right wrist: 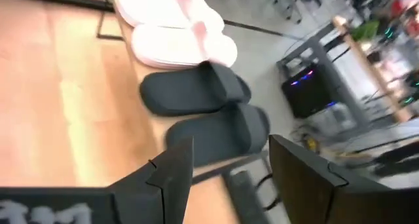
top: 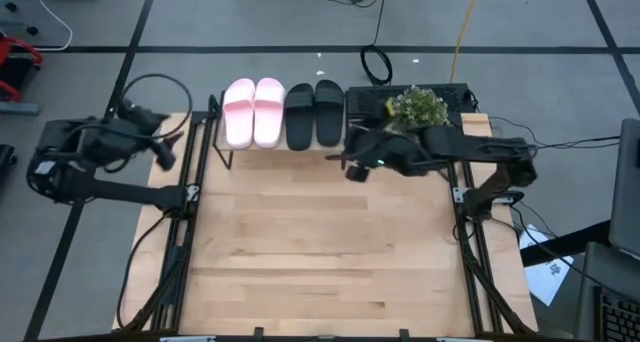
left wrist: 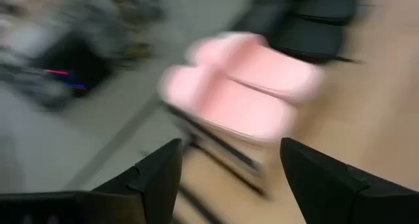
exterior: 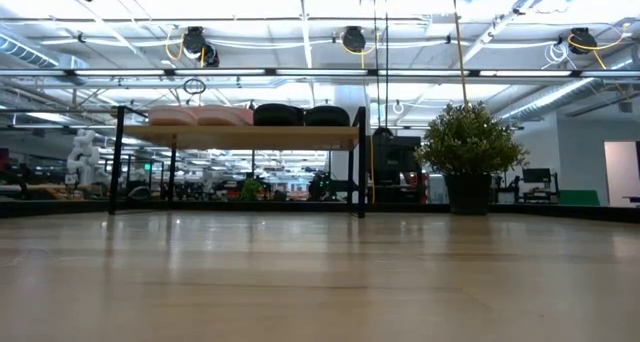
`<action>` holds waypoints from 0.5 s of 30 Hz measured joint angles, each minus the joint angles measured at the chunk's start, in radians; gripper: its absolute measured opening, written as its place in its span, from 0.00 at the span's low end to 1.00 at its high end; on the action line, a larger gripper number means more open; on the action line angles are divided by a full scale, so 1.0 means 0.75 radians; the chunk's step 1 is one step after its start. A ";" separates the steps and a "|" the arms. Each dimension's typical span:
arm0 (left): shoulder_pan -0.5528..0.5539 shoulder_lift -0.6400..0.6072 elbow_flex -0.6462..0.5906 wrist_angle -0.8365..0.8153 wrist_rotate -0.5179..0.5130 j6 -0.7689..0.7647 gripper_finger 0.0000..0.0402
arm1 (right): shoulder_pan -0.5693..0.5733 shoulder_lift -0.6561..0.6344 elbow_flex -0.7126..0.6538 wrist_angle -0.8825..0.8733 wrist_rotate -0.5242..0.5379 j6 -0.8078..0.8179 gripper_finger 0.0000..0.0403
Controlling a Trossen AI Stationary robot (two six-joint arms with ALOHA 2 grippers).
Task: Pick and place slides into the shelf
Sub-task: Return to Home Position
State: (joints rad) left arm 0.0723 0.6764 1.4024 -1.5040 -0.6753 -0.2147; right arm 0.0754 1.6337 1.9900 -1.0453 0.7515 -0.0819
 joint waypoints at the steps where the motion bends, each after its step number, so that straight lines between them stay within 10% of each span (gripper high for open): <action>1: 0.000 -0.032 0.000 -0.013 0.093 -0.013 0.64 | 0.019 -0.020 0.000 -0.037 -0.003 0.065 0.47; 8: 0.000 -0.300 -0.172 0.050 0.500 -0.046 0.64 | 0.143 -0.167 -0.106 -0.392 0.013 0.471 0.47; 15: 0.000 -0.589 -0.608 0.253 0.702 -0.091 0.64 | 0.294 -0.494 -0.702 -0.071 0.040 0.688 0.47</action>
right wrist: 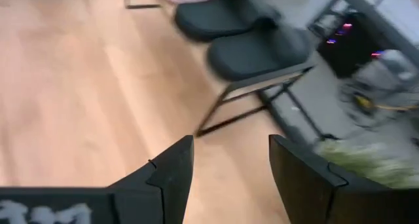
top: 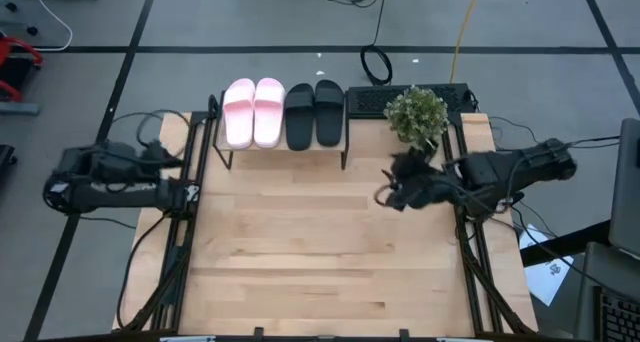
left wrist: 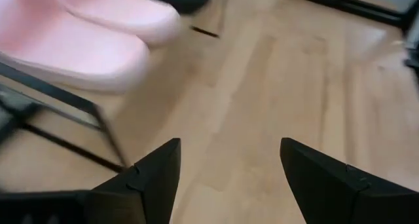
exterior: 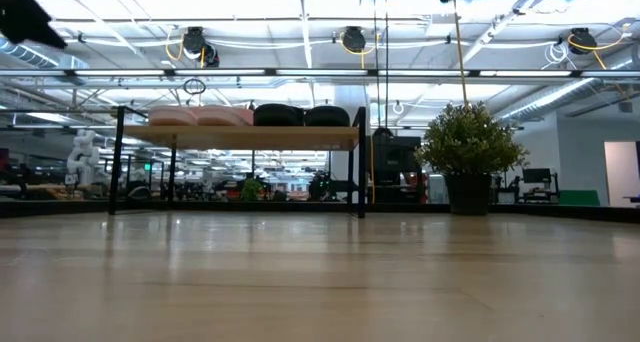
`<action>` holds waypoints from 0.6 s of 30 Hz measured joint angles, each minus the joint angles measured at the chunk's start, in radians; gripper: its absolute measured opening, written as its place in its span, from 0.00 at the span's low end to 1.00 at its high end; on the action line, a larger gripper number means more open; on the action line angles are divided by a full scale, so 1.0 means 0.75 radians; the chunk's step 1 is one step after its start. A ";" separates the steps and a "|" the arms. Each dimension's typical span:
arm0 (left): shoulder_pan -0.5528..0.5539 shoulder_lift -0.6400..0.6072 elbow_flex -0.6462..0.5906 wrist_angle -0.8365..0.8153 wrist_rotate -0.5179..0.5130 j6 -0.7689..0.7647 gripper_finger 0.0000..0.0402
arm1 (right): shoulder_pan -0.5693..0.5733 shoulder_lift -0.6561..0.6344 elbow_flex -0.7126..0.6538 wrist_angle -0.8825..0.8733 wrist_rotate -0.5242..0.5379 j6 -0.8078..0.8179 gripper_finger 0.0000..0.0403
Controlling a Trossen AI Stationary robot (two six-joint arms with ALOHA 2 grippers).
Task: Pick and place slides into the shelf
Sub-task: Return to Home Position
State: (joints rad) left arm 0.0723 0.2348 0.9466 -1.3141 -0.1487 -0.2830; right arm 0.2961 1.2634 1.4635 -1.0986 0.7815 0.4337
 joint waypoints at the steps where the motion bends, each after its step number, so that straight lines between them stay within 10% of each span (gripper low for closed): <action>1: 0.000 -0.037 -0.057 0.027 0.035 -0.013 0.64 | 0.024 -0.052 -0.100 0.084 -0.001 0.015 0.47; 8: 0.000 -0.285 -0.403 0.300 0.205 -0.035 0.64 | 0.145 -0.404 -0.749 0.784 -0.071 0.029 0.47; 18: 0.000 -0.273 -0.452 0.418 0.303 -0.069 0.64 | 0.184 -0.714 -1.328 1.393 -0.068 -0.012 0.47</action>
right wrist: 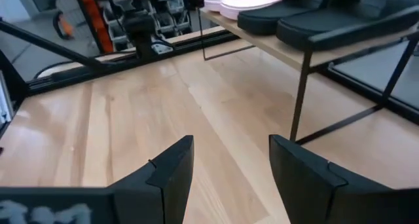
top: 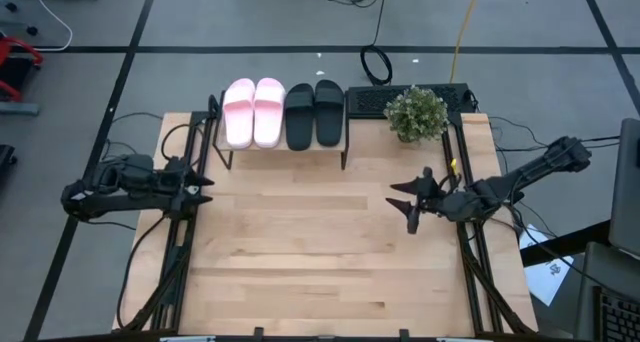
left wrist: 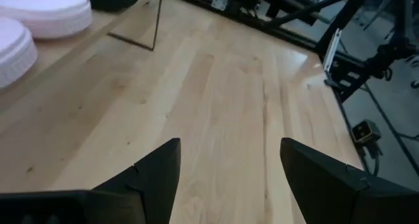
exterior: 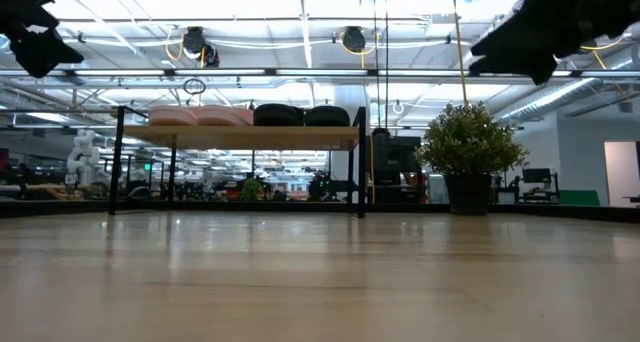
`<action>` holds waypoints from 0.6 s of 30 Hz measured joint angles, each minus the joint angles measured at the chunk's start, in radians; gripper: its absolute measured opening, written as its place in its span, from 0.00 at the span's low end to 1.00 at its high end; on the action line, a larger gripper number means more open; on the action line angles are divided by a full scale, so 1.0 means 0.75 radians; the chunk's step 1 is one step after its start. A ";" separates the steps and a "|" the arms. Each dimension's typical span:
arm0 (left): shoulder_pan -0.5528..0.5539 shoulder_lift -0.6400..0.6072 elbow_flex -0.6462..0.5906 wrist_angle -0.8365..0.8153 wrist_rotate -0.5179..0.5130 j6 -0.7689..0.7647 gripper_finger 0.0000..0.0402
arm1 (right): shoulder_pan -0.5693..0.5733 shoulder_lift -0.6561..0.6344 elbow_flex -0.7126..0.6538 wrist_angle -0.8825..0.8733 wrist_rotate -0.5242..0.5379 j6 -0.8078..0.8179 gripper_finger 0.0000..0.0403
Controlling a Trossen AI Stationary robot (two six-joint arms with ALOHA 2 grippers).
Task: Pick and place slides into the shelf
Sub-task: Return to Home Position
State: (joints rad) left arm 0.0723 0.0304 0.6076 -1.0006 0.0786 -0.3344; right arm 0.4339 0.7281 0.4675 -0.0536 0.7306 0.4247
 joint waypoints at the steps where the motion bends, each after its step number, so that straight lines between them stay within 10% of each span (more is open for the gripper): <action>1: 0.000 0.002 0.002 0.011 -0.003 0.000 0.64 | 0.000 -0.024 -0.031 0.021 0.000 0.000 0.47; 18: 0.000 -0.001 0.035 0.244 -0.072 0.057 0.64 | -0.001 -0.694 -0.271 0.156 -0.039 -0.251 0.47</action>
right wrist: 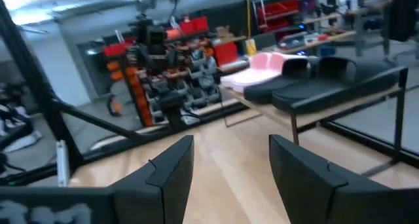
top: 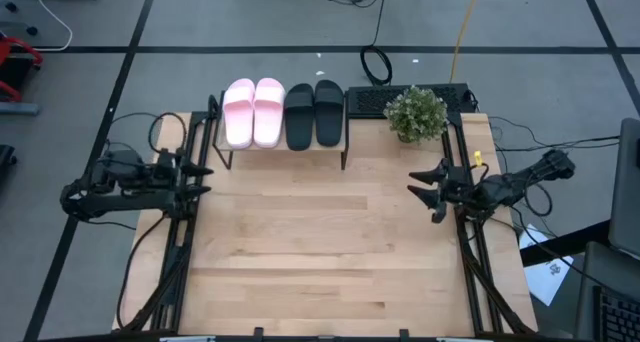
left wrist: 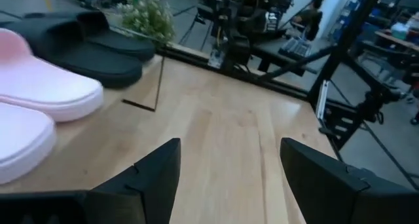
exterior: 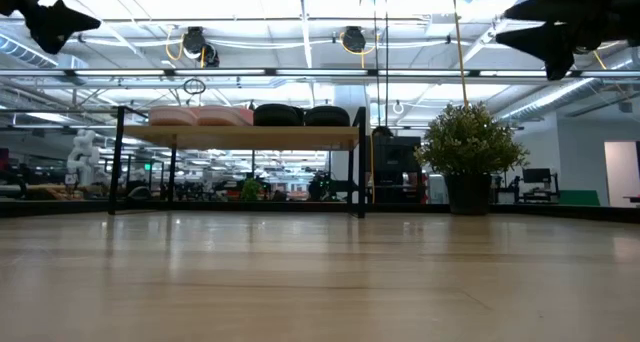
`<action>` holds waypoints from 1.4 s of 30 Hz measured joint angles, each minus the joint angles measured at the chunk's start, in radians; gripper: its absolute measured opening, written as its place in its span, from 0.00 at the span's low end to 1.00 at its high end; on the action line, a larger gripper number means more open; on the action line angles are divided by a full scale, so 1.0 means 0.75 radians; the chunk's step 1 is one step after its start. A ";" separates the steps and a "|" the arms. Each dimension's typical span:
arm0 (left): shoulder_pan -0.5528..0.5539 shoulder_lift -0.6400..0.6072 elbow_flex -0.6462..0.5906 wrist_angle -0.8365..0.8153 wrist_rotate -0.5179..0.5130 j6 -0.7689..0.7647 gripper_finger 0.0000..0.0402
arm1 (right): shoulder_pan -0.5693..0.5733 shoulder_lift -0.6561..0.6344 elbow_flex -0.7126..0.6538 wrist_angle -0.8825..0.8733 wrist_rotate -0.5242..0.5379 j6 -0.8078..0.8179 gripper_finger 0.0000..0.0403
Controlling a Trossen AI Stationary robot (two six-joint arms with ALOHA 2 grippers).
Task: Pick and place slides into the shelf
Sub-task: Return to Home Position
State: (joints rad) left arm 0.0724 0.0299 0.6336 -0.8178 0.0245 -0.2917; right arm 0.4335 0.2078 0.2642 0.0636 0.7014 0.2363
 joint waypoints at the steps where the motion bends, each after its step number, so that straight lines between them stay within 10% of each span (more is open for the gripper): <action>1: 0.000 -0.003 0.019 -0.025 -0.011 0.003 0.64 | 0.000 -0.037 0.000 -0.021 -0.017 -0.004 0.47; 10: 0.000 -0.033 0.167 -0.072 -0.039 -0.018 0.64 | 0.001 -0.237 -0.002 -0.197 -0.174 0.037 0.47; 22: -0.002 -0.034 -0.302 0.590 0.358 0.055 0.64 | 0.001 -0.274 -0.002 -0.205 -0.374 -0.019 0.47; 42: -0.304 -0.035 -0.663 0.894 0.199 0.188 0.64 | 0.000 -0.276 -0.030 -0.149 -0.411 -0.046 0.47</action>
State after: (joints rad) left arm -0.1552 0.0036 0.1367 -0.1476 0.1739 -0.1509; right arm 0.4335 0.0010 0.2414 -0.0485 0.3930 0.2019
